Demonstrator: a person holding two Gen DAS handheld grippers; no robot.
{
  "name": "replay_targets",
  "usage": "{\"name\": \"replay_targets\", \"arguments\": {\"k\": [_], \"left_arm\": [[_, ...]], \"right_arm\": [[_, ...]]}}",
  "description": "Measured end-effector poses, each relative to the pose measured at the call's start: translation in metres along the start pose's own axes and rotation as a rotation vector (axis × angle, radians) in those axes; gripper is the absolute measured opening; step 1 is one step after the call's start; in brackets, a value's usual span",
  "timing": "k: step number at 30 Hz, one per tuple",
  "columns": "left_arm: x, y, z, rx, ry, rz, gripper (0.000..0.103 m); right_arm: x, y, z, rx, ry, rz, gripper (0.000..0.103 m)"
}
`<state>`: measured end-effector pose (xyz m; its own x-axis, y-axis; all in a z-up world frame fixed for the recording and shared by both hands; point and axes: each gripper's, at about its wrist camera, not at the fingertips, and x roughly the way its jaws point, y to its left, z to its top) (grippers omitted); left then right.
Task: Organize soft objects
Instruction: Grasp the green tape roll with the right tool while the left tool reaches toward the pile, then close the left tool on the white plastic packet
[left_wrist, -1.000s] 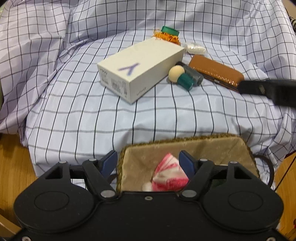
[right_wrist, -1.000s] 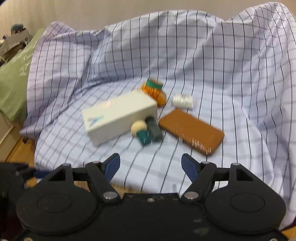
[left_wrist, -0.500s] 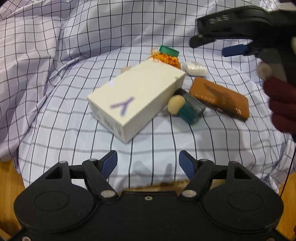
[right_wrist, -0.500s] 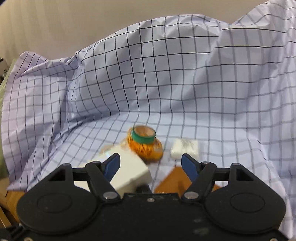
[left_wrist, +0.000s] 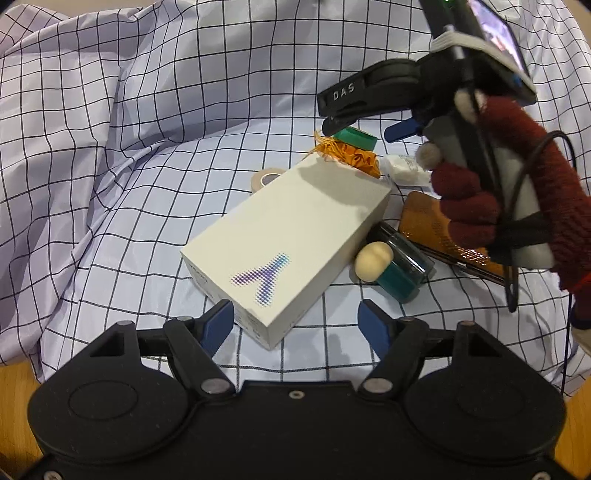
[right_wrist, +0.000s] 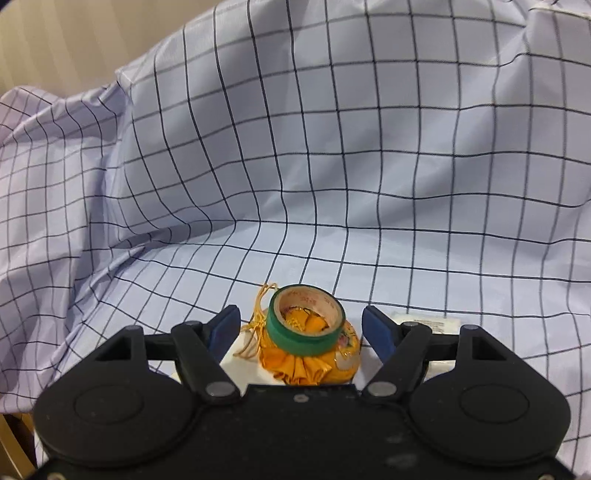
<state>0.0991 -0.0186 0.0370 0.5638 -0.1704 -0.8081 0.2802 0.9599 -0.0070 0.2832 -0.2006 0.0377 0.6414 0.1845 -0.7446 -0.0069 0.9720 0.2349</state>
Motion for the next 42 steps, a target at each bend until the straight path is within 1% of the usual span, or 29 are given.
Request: {"name": "replay_targets", "arguments": {"k": [1,4,6,10,16,19,21,25,29,34,39,42], "left_arm": [[0.0,0.001,0.0,0.0,-0.001,0.001,0.07],[-0.002,0.005,0.001,0.0,-0.003,0.007,0.07],[-0.002,0.006,0.002,0.002,-0.005,0.009,0.07],[-0.005,0.007,0.006,0.009,-0.019,0.017,0.07],[-0.004,0.007,0.012,0.012,-0.016,0.006,0.07],[-0.003,0.005,0.021,0.02,-0.016,-0.004,0.07],[-0.002,0.003,0.029,0.028,-0.019,-0.008,0.07],[0.004,-0.009,0.052,0.047,-0.017,-0.024,0.07],[0.01,-0.025,0.079,0.061,-0.018,-0.058,0.07],[0.028,-0.052,0.118,0.069,-0.011,-0.103,0.071],[0.067,-0.071,0.151,0.017,0.064,-0.142,0.071],[0.089,-0.084,0.163,0.017,0.096,-0.141,0.071]], "right_arm": [[0.003,0.0,0.0,0.001,0.002,0.006,0.071],[0.008,-0.001,0.001,0.009,0.009,0.023,0.06],[0.008,-0.001,0.001,0.009,0.002,0.013,0.049],[0.004,-0.008,0.004,0.047,0.002,0.04,0.048],[-0.007,-0.024,0.008,0.088,-0.036,0.013,0.048],[-0.018,-0.04,0.008,0.108,-0.054,-0.039,0.048],[-0.025,-0.054,0.004,0.105,-0.057,-0.104,0.048],[-0.033,-0.087,-0.011,0.107,-0.037,-0.249,0.048],[-0.037,-0.114,-0.031,0.103,-0.007,-0.357,0.048],[-0.042,-0.129,-0.055,0.042,-0.011,-0.419,0.048],[-0.044,-0.13,-0.075,-0.012,-0.03,-0.428,0.048],[-0.041,-0.128,-0.079,-0.025,-0.03,-0.432,0.048]]}}
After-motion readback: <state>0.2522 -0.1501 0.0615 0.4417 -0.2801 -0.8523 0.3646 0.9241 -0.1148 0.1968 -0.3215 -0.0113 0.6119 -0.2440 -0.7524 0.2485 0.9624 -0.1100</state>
